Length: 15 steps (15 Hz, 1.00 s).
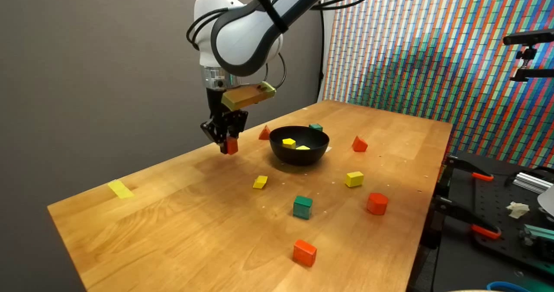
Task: Put the colored blocks into the black bowl
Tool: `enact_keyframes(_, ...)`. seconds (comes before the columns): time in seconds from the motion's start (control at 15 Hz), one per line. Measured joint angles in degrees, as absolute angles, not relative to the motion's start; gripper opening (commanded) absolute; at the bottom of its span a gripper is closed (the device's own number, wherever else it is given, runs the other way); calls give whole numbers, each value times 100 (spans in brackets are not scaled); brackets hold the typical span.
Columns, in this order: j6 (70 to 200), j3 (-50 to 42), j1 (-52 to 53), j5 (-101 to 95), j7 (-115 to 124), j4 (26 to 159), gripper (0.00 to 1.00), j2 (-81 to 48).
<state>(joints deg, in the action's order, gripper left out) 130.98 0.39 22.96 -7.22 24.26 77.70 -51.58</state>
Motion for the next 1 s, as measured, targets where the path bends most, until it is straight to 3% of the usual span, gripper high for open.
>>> enact_keyframes(0.73, 13826, -199, 1496, -447, 2498, 10793, 15, -2873)
enact_keyframes(0.8, 13988, -184, 1384, -369, 2481, 11097, 40, -2785)
enact_keyframes(0.87, 14140, -177, 1297, -303, 2467, 11368, 57, -2715)
enact_keyframes(1.0, 14457, -165, 1172, -188, 2453, 11813, 71, -2619)
